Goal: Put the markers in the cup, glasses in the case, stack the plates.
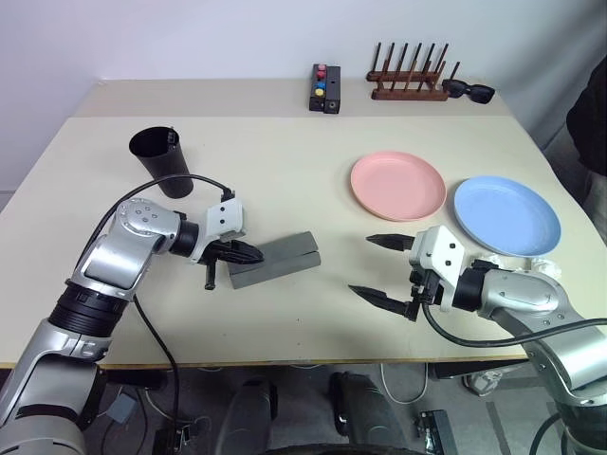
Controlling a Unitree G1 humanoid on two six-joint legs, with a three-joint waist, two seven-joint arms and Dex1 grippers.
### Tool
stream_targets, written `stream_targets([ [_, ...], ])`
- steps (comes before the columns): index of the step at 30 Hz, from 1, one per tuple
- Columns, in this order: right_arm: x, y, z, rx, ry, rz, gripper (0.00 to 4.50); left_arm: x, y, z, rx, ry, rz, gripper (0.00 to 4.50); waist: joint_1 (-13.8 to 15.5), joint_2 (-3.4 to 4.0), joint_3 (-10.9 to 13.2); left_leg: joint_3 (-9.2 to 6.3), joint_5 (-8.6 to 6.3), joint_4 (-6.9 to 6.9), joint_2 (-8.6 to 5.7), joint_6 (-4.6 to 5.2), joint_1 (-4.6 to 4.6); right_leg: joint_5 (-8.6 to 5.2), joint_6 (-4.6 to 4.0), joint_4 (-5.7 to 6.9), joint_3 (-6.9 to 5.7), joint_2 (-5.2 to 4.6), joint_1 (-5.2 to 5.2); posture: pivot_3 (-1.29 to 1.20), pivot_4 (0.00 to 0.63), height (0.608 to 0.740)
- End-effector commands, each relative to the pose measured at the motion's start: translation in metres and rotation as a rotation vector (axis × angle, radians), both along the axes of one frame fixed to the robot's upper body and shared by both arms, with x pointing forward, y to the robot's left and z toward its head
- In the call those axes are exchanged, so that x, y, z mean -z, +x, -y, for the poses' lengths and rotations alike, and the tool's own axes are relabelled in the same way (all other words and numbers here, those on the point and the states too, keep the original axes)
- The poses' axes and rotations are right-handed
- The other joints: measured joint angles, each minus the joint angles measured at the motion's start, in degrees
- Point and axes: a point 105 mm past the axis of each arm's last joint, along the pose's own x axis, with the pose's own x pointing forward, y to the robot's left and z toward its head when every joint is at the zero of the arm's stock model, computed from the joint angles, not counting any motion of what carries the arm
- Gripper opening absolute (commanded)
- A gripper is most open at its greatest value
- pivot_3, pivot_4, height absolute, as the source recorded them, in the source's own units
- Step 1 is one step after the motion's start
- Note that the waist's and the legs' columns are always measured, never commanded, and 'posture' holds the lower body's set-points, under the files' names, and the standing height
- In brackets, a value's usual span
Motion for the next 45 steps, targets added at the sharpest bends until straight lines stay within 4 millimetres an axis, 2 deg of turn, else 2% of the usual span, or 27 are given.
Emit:
stream_targets([
  [1,-0.007,0.0,-0.001,-0.011,0.002,0.036,4.5,0.0,-0.003,0.003,-0.006,-0.048,-0.023,0.1,0.0,0.0,0.0,0.0,0.0,0.0,0.0,0.0,0.0,0.0,0.0,0.0,0.0,0.0,0.0,0.0,0.15,0.735],
  [6,-0.01,0.008,0.008,0.026,-0.018,0.059,4.5,-0.032,0.0,0.01,0.003,-0.187,0.023,0.1,0.0,-0.01,0.0,0.0,0.0,0.01,0.0,0.0,-0.03,0.0,0.0,-0.02,0.0,0.0,0.0,0.0,0.15,0.735],
  [9,-0.009,0.012,0.012,0.047,-0.038,0.071,4.5,-0.043,-0.002,0.015,0.003,-0.266,-0.004,0.1,0.0,-0.01,0.0,-0.01,0.0,0.01,0.0,0.0,-0.03,0.0,0.0,-0.01,-0.01,0.0,-0.01,0.0,0.15,0.735],
  [10,-0.008,0.016,0.017,0.07,-0.063,0.083,4.5,-0.047,-0.007,0.019,0.02,-0.299,-0.017,0.1,0.0,-0.01,0.0,-0.01,0.0,0.01,0.0,0.0,-0.03,0.0,0.0,-0.01,-0.01,0.0,-0.02,0.0,0.15,0.735],
  [13,-0.008,0.048,0.042,0.237,-0.173,0.195,4.5,-0.055,-0.018,0.027,0.028,-0.405,-0.051,0.1,-0.2,-0.02,0.0,0.02,0.0,0.01,0.0,0.0,-0.03,0.0,0.0,-0.02,0.0,-0.02,-0.02,0.0,0.15,0.735],
  [15,-0.009,0.065,0.056,0.312,-0.223,0.237,4.5,-0.057,-0.023,0.031,0.03,-0.445,-0.067,0.1,-0.3,-0.01,0.0,0.08,0.0,0.02,-0.02,0.0,-0.01,0.01,0.0,-0.02,0.02,-0.06,-0.02,0.0,0.15,0.735],
  [21,0.004,0.088,0.075,0.34,-0.352,0.285,4.5,-0.048,-0.032,0.038,0.017,-0.466,-0.087,0.1,-0.2,0.0,0.0,0.03,0.0,-0.07,0.0,0.0,-0.03,0.04,0.04,0.01,0.01,0.01,-0.09,0.0,0.15,0.735],
  [27,0.019,0.108,0.086,0.34,-0.445,0.325,4.5,-0.044,-0.033,0.04,-0.008,-0.475,-0.09,0.1,-0.2,0.01,0.0,0.1,0.0,-0.03,-0.02,0.0,-0.01,0.03,-0.01,0.0,0.04,-0.03,-0.08,0.0,0.15,0.735],
  [32,0.017,0.112,0.094,0.346,-0.456,0.338,4.5,-0.043,-0.034,0.04,-0.023,-0.48,-0.089,0.1,-0.2,0.01,0.0,0.08,0.0,-0.04,-0.02,0.0,-0.02,0.04,0.02,0.0,0.04,-0.03,-0.08,0.0,0.15,0.735],
  [36,0.017,0.111,0.108,0.375,-0.479,0.326,4.5,-0.041,-0.035,0.041,-0.03,-0.484,-0.092,0.1,-0.2,0.01,0.0,0.09,0.0,-0.04,-0.02,0.0,-0.02,0.04,0.02,0.0,0.04,-0.03,-0.08,0.0,0.15,0.735],
  [41,0.01,0.108,0.143,0.532,-0.446,0.259,4.5,-0.042,-0.035,0.042,-0.034,-0.492,-0.089,0.1,0.0,0.01,0.0,0.08,0.0,-0.04,-0.03,0.0,-0.02,0.04,0.01,0.0,0.04,-0.06,-0.07,0.0,0.15,0.735],
  [45,0.017,0.105,0.171,0.638,-0.504,0.211,4.5,-0.042,-0.033,0.045,-0.025,-0.496,-0.089,0.1,-0.1,0.01,0.0,0.09,0.0,-0.03,-0.04,0.0,-0.01,0.03,-0.01,0.0,0.05,-0.05,-0.06,0.0,0.15,0.735],
])
